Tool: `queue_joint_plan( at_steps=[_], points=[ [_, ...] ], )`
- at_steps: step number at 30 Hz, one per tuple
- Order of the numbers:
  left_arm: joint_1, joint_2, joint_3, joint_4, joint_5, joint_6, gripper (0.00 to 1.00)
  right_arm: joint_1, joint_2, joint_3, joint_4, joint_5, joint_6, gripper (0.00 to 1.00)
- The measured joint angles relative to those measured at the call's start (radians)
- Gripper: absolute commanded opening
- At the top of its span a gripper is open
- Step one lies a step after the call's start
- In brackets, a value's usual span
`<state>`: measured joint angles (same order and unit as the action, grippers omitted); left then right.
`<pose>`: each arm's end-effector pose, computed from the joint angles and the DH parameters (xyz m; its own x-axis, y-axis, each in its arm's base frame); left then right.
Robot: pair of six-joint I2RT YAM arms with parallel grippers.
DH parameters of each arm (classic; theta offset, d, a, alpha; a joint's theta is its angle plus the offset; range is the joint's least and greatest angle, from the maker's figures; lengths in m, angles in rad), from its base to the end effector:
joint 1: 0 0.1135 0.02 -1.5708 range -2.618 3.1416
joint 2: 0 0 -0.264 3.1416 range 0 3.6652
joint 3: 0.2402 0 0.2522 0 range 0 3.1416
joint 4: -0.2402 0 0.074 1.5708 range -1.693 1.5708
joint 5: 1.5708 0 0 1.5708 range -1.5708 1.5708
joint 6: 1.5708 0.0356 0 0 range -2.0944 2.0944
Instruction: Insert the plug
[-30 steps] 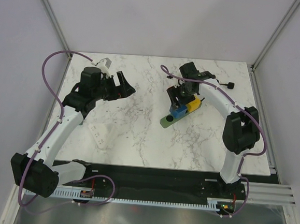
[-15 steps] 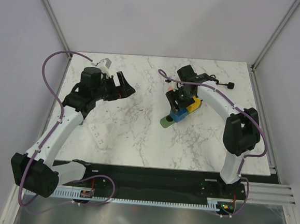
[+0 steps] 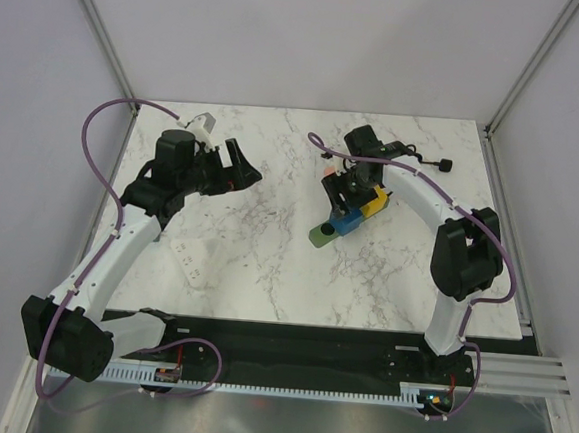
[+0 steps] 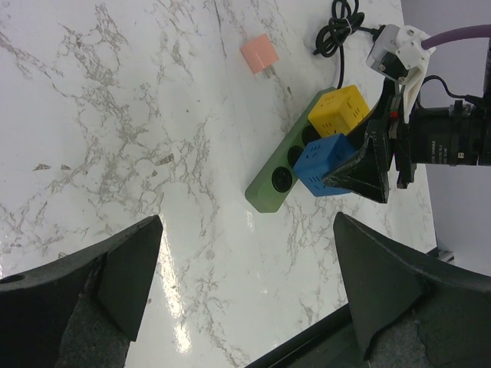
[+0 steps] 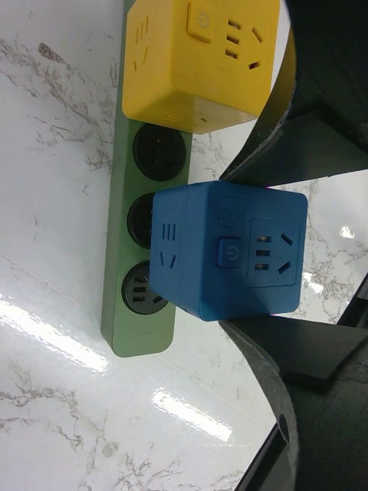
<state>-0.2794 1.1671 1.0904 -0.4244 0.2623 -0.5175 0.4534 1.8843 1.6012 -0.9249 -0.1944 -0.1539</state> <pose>0.2476 -0.0806 0.3453 -0.6412 -0.3131 -0.7006 0.1930 0.8178 -0.5421 0.3494 0.1779 0.2520 -0.7552 -0.5353 -0.3784 -0.6144 0.7792 0.1241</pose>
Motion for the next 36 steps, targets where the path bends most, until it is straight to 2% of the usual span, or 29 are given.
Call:
queue_joint_plan(
  at_steps=[17,36],
  points=[
    [0.010,0.000,0.000,0.000,0.005,0.000,1.00,0.000,0.000,0.056,-0.003,0.005,-0.001,0.00],
    [0.010,0.001,-0.001,0.001,0.009,0.000,1.00,-0.011,0.045,0.025,0.049,0.004,-0.035,0.00]
  ],
)
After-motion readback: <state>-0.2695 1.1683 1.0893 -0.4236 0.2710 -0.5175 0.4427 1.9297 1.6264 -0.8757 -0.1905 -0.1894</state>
